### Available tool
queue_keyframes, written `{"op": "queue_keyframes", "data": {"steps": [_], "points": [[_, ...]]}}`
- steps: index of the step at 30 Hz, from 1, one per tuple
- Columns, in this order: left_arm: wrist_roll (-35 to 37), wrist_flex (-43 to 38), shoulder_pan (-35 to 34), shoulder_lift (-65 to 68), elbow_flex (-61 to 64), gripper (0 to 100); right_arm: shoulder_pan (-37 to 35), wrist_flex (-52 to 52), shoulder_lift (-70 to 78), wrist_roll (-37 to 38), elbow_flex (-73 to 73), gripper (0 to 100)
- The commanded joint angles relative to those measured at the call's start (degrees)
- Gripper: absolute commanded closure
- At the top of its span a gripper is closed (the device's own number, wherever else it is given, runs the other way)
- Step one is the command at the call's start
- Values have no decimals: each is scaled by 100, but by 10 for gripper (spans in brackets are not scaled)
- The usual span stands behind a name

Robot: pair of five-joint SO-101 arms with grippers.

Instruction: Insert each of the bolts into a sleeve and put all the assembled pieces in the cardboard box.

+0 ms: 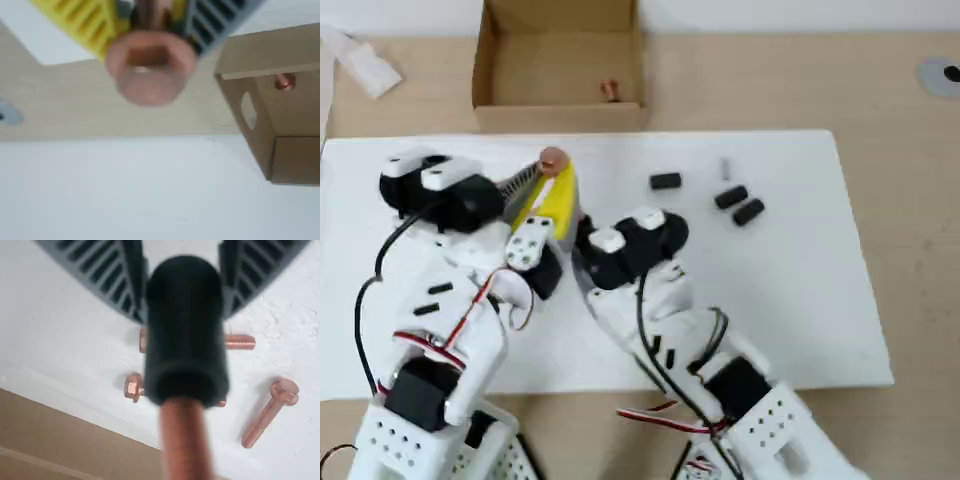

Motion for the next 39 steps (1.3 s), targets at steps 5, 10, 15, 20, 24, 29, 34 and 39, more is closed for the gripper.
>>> {"op": "queue_keyframes", "data": {"steps": [5, 10, 15, 20, 24, 29, 34, 39], "points": [[70, 53, 62, 13, -132, 993, -92, -123, -110, -70, -286, 990], [70, 334, 70, 13, -202, 993, -92, -141, -110, -62, -277, 990], [70, 334, 70, 13, -176, 993, -92, -123, -110, -62, -277, 990], [62, 334, 70, 13, -158, 990, -92, -123, -110, -53, -277, 990], [53, 431, 229, 13, -97, 954, -92, -123, -110, -44, -277, 990], [53, 642, 387, 13, -132, 933, -92, -123, -110, -44, -268, 990], [79, 659, 378, -4, -132, 911, -92, -123, -101, -44, -268, 990], [281, 738, 105, 4, -325, 883, -75, -123, -101, -44, -268, 990]]}}
